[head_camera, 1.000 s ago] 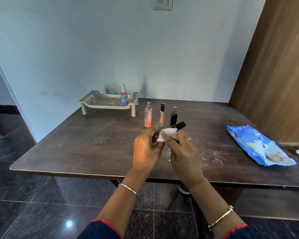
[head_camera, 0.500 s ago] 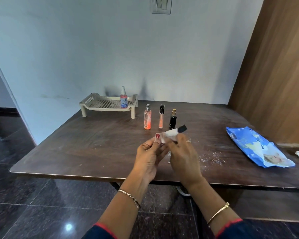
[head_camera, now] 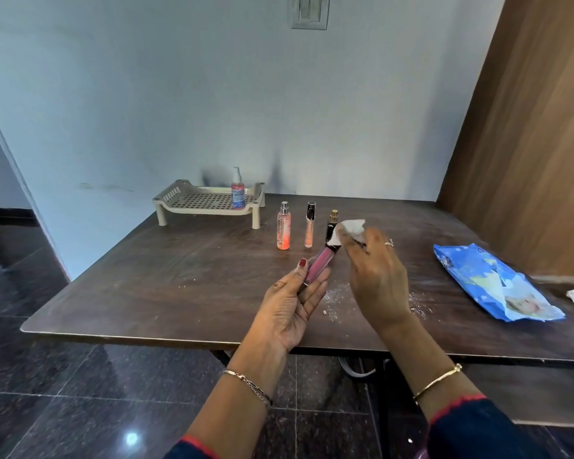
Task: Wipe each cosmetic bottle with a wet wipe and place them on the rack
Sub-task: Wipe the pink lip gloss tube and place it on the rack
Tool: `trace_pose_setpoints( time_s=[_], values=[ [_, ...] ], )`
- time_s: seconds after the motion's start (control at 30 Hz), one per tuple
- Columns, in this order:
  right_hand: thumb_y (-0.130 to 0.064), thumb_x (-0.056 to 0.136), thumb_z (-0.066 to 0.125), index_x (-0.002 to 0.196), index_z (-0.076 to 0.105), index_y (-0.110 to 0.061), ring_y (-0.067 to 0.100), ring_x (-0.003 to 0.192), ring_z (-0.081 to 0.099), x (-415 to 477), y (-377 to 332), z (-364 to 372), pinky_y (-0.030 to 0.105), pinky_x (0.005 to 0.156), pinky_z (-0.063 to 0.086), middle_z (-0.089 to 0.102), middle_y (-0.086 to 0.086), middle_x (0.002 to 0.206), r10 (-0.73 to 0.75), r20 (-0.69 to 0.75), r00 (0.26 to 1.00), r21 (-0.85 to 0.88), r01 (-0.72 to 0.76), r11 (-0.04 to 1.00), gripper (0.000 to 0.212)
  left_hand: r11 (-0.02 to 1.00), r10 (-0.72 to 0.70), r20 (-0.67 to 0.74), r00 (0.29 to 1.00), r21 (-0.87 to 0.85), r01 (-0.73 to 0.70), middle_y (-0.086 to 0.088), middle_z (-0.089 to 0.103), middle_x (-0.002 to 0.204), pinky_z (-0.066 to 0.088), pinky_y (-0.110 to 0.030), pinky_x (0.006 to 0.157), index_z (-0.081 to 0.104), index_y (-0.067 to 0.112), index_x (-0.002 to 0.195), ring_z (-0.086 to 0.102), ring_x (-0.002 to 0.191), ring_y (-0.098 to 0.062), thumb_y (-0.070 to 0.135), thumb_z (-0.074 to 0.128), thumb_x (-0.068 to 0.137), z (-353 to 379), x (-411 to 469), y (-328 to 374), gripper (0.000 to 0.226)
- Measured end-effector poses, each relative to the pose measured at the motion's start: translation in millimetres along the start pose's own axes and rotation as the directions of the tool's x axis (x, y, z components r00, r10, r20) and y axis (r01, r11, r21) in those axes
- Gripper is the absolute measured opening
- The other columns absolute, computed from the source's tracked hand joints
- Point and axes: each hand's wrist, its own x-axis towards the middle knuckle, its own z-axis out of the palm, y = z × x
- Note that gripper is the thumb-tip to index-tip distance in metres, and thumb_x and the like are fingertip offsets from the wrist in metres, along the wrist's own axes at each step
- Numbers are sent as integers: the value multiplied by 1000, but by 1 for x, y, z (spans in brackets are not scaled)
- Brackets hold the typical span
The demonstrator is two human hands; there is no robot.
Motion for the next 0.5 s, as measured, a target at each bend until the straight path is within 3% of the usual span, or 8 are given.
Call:
trace_pose_setpoints(
  time_s=[0.1, 0.2, 0.33, 0.43, 0.5],
  values=[
    [-5, 85, 47, 122, 65, -9, 24, 57, 56, -20, -20, 0, 30, 44, 45, 62, 14, 91, -105, 43, 994, 20, 104, 994, 41, 1000, -16, -4, 1000, -7, 16, -17, 73, 82, 60, -27, 64, 70, 0, 89, 73, 70, -19, 15, 54, 92, 5, 0, -2, 22],
    [-9, 82, 56, 123, 64, -11, 26, 69, 59, -36, -30, 2, 33, 45, 47, 62, 12, 93, -170, 86, 982, 71, 164, 984, 42, 999, -45, -19, 999, -2, 45, -13, 74, 77, 58, -24, 57, 68, 0, 93, 72, 64, -17, 20, 53, 94, 6, 0, -4, 25],
    [-10, 86, 46, 119, 67, -14, 24, 70, 57, -31, -23, -4, 33, 45, 48, 58, 8, 89, -262, 53, 964, 72, 258, 964, 39, 997, -79, -27, 996, -6, 79, -13, 74, 79, 59, -25, 59, 68, 2, 95, 72, 66, -18, 24, 53, 93, 2, -2, -3, 27],
    [-9, 91, 49, 119, 67, -14, 24, 72, 58, -15, -12, -5, 35, 60, 45, 62, 7, 86, -169, -7, 986, 18, 170, 985, 34, 996, -91, -48, 995, -24, 90, -16, 73, 76, 60, -30, 62, 65, 2, 84, 73, 67, -21, 19, 56, 92, 5, -4, -3, 21],
    [-17, 100, 39, 117, 68, -11, 27, 74, 57, -3, -6, -5, 36, 74, 41, 61, 10, 82, -50, -91, 995, 22, 52, 998, 34, 995, -99, -47, 994, -32, 97, -18, 73, 80, 59, -33, 65, 65, 3, 82, 73, 69, -24, 18, 57, 92, 8, -7, -3, 20]
  ],
)
